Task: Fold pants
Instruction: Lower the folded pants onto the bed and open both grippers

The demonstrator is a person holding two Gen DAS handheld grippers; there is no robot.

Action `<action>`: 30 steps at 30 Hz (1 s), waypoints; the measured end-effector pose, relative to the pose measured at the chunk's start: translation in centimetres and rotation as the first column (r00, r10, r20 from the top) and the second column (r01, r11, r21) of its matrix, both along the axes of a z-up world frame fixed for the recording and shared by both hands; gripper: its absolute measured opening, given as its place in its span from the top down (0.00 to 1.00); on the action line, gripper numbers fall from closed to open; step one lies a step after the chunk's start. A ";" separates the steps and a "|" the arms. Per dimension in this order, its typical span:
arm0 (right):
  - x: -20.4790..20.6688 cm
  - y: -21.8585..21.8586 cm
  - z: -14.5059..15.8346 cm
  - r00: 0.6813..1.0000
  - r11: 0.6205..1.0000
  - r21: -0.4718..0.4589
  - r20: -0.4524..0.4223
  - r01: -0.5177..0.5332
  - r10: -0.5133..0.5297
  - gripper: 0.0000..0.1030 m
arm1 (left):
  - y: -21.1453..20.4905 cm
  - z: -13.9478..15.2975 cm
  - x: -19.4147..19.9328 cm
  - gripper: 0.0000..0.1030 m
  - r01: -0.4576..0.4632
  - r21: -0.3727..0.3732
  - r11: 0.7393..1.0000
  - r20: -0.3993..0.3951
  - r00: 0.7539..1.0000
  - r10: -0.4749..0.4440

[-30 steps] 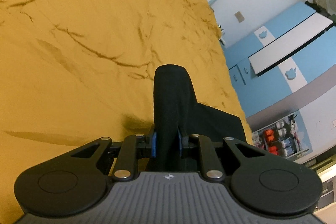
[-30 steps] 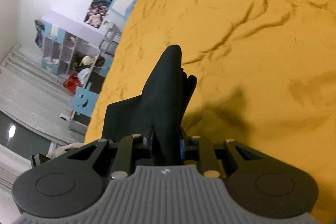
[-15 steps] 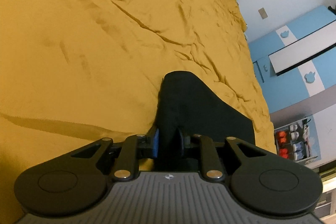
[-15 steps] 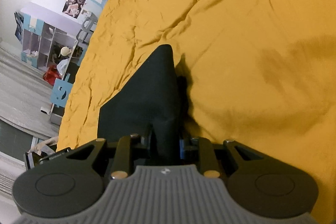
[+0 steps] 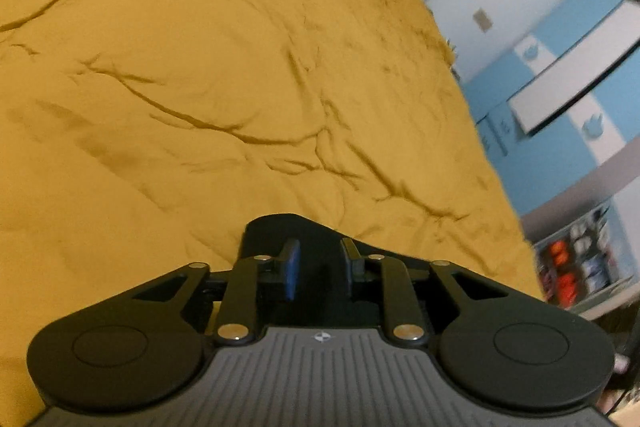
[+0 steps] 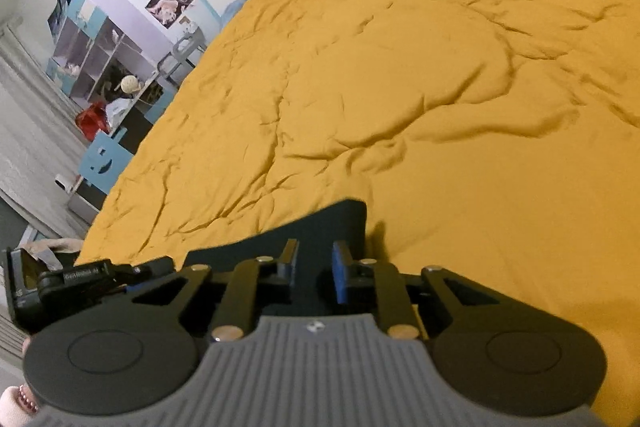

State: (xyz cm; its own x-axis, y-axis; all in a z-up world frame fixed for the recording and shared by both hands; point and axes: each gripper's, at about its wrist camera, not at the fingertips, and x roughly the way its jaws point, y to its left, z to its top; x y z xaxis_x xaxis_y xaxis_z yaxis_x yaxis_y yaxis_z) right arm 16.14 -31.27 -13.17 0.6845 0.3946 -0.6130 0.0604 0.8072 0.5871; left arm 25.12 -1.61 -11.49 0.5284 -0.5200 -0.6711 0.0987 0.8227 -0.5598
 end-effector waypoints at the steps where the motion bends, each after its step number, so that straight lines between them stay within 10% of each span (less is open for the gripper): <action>1: 0.7 0.1 -0.5 1.000 1.000 -0.004 -0.015 0.002 -0.002 0.94 | -0.4 -0.3 0.4 0.79 -0.003 0.038 0.999 -0.009 1.000 0.003; 11: 1.6 1.1 -0.6 0.998 0.992 -0.129 -0.056 -0.002 -0.005 1.00 | -0.4 -0.5 1.4 0.94 -0.019 0.090 0.996 -0.038 0.999 0.022; 23: -7.9 8.3 5.4 0.985 0.917 -0.378 0.062 -0.128 0.164 0.67 | -4.1 7.1 -10.2 0.43 0.111 0.405 0.908 0.157 0.970 -0.188; 30: -15.3 10.8 9.1 0.962 0.882 -0.459 0.177 -0.104 0.206 0.34 | -4.3 10.9 -17.3 0.13 0.063 0.436 0.898 0.293 0.933 -0.208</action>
State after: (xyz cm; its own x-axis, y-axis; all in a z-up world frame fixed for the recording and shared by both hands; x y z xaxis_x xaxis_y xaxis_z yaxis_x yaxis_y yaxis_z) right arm 0.80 -20.49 -4.05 0.7713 0.2292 -0.5938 -0.1730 0.9733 0.1509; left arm 7.81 -5.94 -0.57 0.6976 -0.3157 -0.6432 0.3419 0.9356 -0.0884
